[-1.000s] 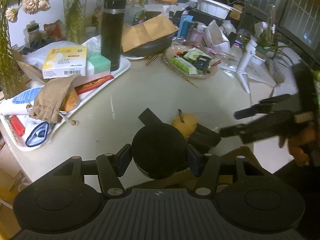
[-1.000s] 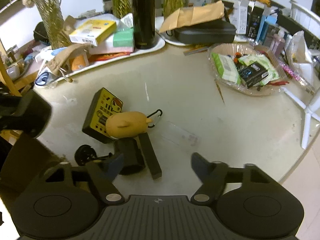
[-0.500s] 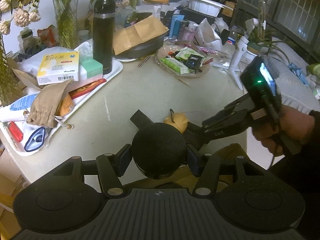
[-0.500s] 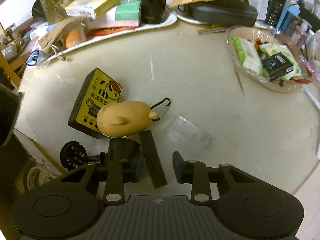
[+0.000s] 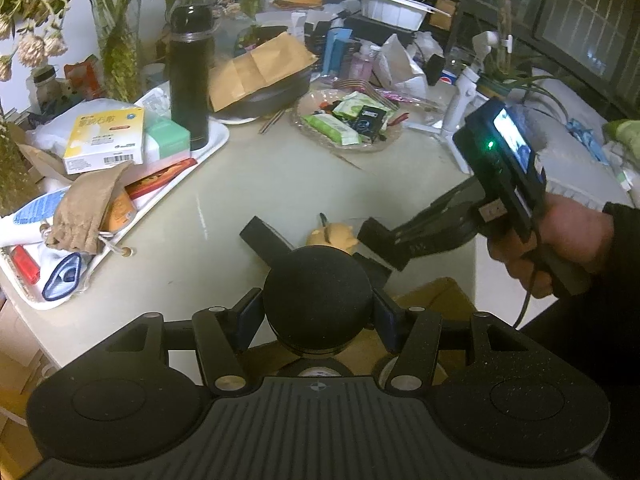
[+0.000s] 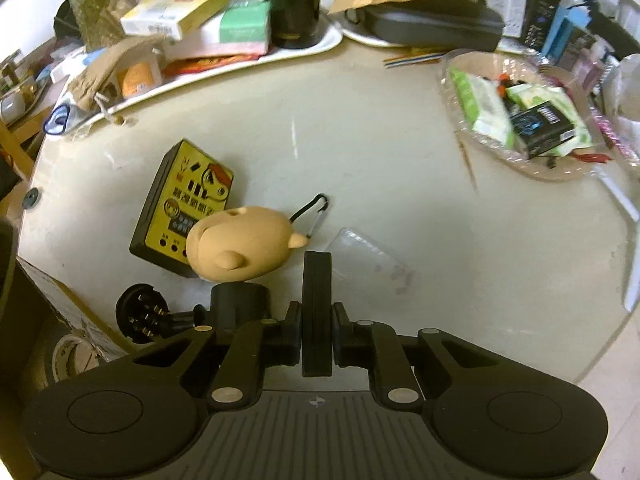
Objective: Organize rigid objects
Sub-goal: 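Grasp the black block with the right gripper while the left gripper holds the container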
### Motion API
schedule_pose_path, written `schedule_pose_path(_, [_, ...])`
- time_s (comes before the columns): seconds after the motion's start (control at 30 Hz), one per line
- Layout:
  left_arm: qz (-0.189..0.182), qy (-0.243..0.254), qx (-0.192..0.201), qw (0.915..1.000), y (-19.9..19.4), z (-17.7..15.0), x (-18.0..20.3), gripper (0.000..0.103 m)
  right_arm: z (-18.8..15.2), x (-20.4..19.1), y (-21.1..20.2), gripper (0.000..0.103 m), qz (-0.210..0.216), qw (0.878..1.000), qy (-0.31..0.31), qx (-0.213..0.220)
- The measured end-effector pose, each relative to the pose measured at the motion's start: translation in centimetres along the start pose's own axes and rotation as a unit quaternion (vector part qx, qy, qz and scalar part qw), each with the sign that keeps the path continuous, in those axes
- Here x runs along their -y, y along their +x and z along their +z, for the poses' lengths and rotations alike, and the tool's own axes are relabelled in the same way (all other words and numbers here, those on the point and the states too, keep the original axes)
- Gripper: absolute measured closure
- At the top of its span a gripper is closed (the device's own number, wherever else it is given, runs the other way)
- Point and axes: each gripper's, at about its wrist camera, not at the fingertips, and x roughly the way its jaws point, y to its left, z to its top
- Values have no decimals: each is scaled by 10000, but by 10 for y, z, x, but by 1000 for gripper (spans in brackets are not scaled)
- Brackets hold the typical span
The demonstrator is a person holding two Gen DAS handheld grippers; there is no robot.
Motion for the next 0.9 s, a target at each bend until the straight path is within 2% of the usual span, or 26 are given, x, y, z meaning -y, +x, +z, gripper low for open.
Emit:
schedule_pose_path(0.23, [-96,17,106,9999,-5,3,8,46,6,12,-37,86,-217,9993,30,294])
schedule_pose_path(0.5, [-124,0,297,9995,-18,14,13,46,16,16,-86,86,-244,9968,38,759])
schedule_pose_path(0.9, [0,-30,394,9992,-41,9,13,46,-12,0,-133,86,19,9930,218,1159])
